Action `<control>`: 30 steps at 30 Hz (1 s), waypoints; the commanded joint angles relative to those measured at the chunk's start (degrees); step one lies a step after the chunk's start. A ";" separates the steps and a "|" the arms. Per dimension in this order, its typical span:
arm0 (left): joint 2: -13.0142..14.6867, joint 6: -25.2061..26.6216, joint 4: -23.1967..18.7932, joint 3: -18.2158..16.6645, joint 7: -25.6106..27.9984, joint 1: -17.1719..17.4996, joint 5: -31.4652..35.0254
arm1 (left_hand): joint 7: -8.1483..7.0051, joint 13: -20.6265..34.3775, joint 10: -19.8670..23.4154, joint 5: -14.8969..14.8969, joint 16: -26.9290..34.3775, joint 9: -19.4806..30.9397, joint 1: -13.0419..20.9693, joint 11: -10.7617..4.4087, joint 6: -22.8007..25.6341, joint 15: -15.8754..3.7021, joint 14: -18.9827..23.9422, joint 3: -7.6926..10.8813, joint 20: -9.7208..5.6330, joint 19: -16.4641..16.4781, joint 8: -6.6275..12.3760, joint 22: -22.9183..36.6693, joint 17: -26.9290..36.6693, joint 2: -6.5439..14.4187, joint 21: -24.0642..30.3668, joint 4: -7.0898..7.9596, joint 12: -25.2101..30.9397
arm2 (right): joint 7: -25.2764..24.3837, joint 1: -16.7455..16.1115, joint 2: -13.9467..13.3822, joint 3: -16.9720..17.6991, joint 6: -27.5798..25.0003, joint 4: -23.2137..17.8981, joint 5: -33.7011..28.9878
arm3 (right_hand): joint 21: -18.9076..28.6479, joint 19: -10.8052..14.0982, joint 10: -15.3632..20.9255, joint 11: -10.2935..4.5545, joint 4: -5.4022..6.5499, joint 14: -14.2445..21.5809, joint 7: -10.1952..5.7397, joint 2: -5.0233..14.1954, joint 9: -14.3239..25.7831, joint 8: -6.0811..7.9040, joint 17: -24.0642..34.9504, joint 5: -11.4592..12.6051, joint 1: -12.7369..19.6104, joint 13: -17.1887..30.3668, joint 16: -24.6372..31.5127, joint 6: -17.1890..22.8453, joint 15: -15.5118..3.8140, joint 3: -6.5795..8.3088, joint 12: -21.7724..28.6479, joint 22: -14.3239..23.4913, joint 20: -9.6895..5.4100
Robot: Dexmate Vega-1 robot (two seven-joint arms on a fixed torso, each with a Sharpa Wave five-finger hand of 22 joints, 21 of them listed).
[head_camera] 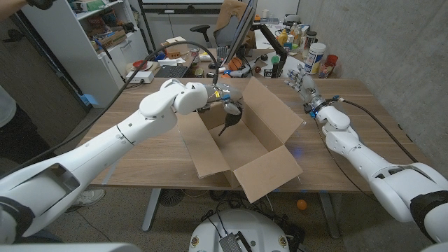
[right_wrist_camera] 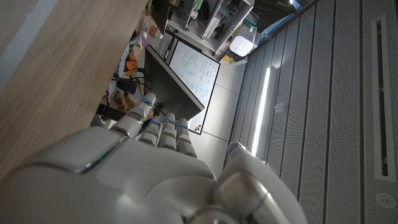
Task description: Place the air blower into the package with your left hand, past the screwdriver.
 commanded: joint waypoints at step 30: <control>-5.92 -1.22 12.58 9.58 -7.88 -7.98 -5.90 | -0.86 0.19 0.76 -0.04 -0.80 -0.12 1.42 -2.40 0.57 -4.19 -3.51 4.13 -1.85 -1.30 -2.29 -0.24 -0.25 1.72 1.07 3.91 -0.34 | 2.54 2.75 1.77 0.60 3.01 7.71 0.76 | 0.05 -0.16 -0.38 -0.50 -0.02 -0.22 -0.95 0.11 0.07 0.10 -0.01 0.35 0.36 0.09 0.07 0.57 0.10 -0.31 0.04 0.24 -0.10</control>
